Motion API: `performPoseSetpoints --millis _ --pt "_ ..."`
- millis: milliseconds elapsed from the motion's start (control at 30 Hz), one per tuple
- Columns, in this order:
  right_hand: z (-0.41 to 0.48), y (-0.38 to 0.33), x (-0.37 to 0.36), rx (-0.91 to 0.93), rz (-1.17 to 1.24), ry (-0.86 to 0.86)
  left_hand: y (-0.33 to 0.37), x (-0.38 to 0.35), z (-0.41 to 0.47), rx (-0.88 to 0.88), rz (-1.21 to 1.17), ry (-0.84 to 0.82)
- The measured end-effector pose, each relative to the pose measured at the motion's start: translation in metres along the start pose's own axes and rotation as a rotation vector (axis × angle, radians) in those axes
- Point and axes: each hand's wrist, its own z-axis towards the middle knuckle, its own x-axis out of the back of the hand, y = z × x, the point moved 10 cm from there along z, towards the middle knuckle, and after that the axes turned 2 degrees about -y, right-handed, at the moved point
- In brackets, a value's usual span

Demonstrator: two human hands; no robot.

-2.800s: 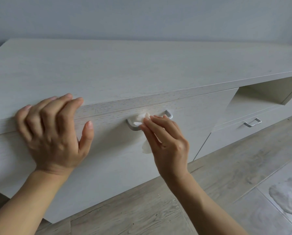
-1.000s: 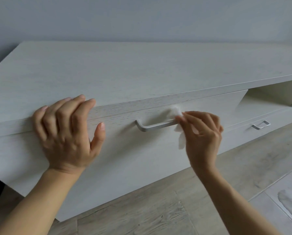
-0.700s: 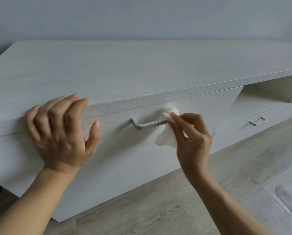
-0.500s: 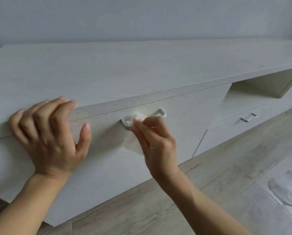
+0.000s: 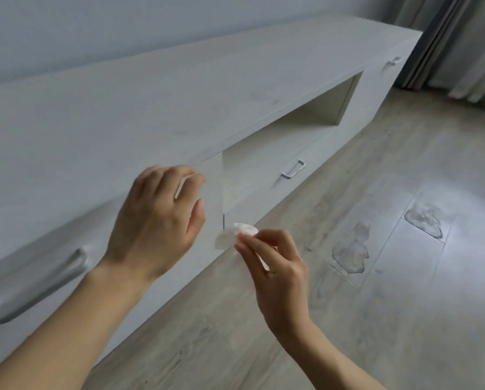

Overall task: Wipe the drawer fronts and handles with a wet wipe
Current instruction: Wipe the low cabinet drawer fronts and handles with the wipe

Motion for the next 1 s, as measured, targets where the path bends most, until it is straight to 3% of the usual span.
performPoseSetpoints --millis 200,400,600,733,867,1000 --pt "0.099 0.050 0.099 -0.109 -0.151 -0.010 0.064 -0.043 0.084 0.010 -0.107 -0.245" --pt "0.183 0.124 0.123 -0.196 -0.181 -0.094 0.097 -0.118 0.117 0.060 -0.105 -0.437" --pt "0.230 0.204 0.094 -0.220 -0.183 -0.228 0.088 -0.212 0.118 0.206 -0.082 -0.506" --pt "0.235 0.279 0.069 -0.277 -0.198 -0.346 0.093 -0.286 0.087 0.305 -0.006 -0.732" --pt "0.236 0.339 0.039 -0.307 -0.154 -0.387 0.091 -0.331 0.080 0.456 -0.017 -0.801" --pt "0.234 0.384 -0.002 -0.212 -0.114 -0.423 0.091 -0.367 0.090 0.495 0.034 -0.690"
